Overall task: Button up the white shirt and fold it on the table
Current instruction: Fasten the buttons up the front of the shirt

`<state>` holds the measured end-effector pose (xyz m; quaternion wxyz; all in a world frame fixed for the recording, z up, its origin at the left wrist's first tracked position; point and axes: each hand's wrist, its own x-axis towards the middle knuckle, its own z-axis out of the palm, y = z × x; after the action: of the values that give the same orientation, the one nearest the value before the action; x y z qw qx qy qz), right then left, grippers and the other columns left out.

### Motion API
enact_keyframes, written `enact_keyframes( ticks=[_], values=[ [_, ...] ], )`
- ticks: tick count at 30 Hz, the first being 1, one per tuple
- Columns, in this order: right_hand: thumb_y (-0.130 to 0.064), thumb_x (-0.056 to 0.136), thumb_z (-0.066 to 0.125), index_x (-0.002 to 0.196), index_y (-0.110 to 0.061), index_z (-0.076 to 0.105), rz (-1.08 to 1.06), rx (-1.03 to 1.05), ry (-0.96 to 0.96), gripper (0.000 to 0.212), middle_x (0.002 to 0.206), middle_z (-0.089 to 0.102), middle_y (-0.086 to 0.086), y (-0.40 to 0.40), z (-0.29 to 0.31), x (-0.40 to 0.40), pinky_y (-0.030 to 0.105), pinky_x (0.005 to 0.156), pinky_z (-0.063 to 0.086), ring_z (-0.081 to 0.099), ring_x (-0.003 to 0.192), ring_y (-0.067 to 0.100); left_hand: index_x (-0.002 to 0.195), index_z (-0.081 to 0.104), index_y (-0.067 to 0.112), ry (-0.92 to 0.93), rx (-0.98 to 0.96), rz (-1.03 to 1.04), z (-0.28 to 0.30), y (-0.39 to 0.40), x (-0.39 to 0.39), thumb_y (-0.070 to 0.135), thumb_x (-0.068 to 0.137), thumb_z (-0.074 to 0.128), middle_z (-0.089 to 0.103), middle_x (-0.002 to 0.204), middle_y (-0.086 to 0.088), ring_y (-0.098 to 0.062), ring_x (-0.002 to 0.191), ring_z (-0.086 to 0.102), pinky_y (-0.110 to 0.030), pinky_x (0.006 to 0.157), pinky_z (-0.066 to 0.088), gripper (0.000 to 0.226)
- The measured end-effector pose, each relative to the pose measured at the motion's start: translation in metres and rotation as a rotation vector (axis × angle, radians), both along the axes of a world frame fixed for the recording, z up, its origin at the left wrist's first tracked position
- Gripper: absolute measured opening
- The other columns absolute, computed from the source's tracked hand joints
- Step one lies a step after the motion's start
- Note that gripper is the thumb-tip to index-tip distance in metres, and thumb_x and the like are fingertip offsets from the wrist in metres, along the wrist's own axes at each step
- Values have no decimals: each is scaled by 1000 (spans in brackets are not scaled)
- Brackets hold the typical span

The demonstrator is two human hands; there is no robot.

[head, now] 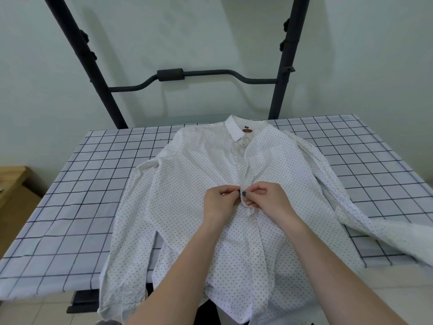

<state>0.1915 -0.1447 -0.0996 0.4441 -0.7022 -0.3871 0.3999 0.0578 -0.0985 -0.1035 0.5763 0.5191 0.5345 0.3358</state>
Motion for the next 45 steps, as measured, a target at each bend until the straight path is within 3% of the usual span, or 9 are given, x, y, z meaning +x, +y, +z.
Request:
enact_keyframes(
  ticks=[5,11,18,25,28,32,36,41,45],
  values=[
    [-19,81,76,81,-19,72,6,8,-113,4,69,74,-2,-1,-3,-5,28,70,58,72,68,15,86,78,17,31,43,-21,-2,0,1,22,80,73,76,82,0,-18,85,72,-40,85,58,9],
    [-25,82,74,83,-25,69,-17,61,-162,5,67,73,-4,-4,-8,-12,33,67,58,71,67,13,90,72,8,9,1,50,-3,1,4,4,86,67,73,85,-15,-32,83,72,-46,81,59,8],
    [-13,87,70,88,-12,73,13,-10,-22,3,72,74,2,1,-2,-6,19,59,54,68,61,7,82,68,15,28,37,42,-4,1,4,3,87,66,69,78,-8,-25,79,71,-42,80,60,13],
    [-7,89,64,88,-5,73,90,-78,181,9,71,70,5,-1,6,7,21,61,53,64,64,12,113,64,28,203,286,-50,-10,-10,7,10,92,55,64,82,5,-10,66,57,-37,66,58,30],
    [-17,91,63,92,-11,65,-21,-22,-69,7,80,69,2,2,8,4,30,64,57,65,67,14,126,61,34,434,499,-169,-7,-11,11,11,92,50,56,84,7,-7,67,51,-21,59,43,42],
    [-34,85,68,101,-22,54,-102,135,-443,25,92,57,-10,17,24,2,24,60,45,58,76,9,123,64,32,653,623,-326,-2,-7,17,13,92,43,40,80,4,-12,62,43,-22,50,32,41],
    [-33,84,66,105,-22,51,5,-30,-727,27,101,53,-4,42,21,7,26,56,39,56,79,14,119,66,29,734,622,-416,2,-2,19,17,93,43,39,83,2,-15,66,44,-22,50,29,37],
    [-16,89,62,95,-11,69,-148,-97,-480,10,89,71,4,48,7,18,32,64,53,64,73,17,116,69,29,502,323,-379,13,16,13,29,89,54,68,82,2,-15,65,62,-27,60,53,31],
    [-17,85,68,89,-18,71,-235,-59,-228,5,82,73,0,45,-3,28,41,74,57,71,79,22,104,74,17,507,416,-187,20,37,17,19,90,57,68,90,5,-4,54,51,-17,52,41,22]
  ],
)
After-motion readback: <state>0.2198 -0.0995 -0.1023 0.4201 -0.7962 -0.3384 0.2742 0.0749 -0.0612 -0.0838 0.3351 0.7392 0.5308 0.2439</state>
